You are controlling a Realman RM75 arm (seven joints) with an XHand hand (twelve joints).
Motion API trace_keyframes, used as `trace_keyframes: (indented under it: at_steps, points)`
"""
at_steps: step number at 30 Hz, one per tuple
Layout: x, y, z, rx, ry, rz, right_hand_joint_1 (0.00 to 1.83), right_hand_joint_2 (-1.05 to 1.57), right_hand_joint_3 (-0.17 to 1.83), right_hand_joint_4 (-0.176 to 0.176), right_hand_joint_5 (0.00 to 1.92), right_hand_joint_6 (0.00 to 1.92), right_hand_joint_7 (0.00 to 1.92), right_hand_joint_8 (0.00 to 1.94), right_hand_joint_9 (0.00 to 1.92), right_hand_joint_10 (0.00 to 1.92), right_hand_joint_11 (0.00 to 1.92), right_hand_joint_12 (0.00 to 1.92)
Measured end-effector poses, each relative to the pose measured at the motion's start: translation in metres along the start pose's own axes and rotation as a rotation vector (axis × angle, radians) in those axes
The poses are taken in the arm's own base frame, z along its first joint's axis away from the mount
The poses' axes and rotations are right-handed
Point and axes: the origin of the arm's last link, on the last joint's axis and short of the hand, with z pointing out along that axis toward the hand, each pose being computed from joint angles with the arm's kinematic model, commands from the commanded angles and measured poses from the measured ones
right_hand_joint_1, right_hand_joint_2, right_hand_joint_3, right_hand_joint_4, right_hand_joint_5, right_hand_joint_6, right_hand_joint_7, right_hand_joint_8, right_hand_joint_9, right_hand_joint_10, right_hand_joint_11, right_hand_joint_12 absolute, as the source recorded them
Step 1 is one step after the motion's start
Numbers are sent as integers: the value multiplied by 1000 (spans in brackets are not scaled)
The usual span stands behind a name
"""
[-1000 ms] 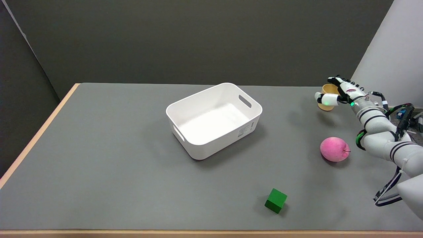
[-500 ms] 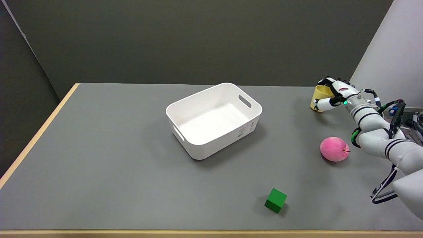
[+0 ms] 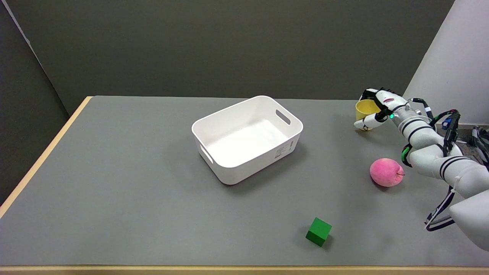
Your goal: Pick up the yellow cup.
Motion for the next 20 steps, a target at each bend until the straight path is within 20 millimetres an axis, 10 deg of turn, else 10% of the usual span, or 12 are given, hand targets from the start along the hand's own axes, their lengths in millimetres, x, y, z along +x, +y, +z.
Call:
trace_keyframes:
  at_steps: [20]
  points:
    - [62,-85,-3,321,243,-67,1340,1170,137,-176,544,1643,812,1255,791,1385,855,1545]
